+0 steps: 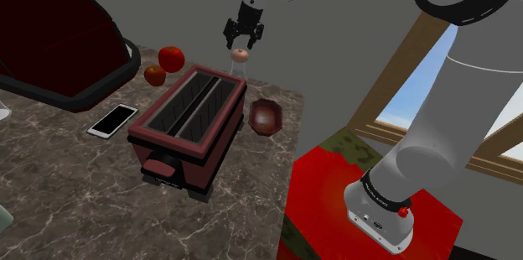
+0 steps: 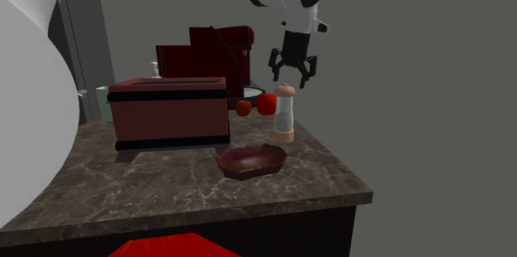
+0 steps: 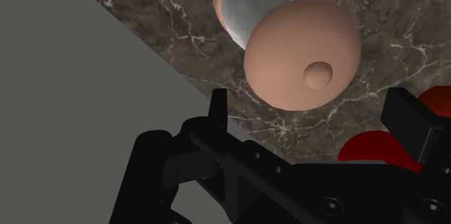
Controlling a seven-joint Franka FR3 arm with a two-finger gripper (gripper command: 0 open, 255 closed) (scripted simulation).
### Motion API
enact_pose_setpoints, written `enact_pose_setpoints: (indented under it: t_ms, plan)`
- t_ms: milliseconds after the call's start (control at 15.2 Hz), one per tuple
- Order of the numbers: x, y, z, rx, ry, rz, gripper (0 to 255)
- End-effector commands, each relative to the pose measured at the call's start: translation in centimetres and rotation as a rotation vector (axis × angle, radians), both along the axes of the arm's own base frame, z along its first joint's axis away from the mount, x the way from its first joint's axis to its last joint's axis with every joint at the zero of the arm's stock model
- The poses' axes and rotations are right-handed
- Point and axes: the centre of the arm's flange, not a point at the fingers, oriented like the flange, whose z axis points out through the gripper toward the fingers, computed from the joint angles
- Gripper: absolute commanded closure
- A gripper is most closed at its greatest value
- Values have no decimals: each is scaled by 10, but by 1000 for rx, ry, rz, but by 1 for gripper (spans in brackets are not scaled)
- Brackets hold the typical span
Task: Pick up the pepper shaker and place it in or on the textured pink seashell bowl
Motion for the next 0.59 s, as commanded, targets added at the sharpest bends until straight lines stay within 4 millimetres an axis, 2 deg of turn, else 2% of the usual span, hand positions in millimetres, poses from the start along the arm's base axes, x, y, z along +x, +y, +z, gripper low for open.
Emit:
enact_pose_setpoints:
  t_ms: [0, 132, 528]
  plan:
    - [1, 2, -10, 0, 0, 0, 0]
    - [2, 5, -23, 0, 0, 0, 0]
    - [2, 5, -23, 0, 0, 0, 0]
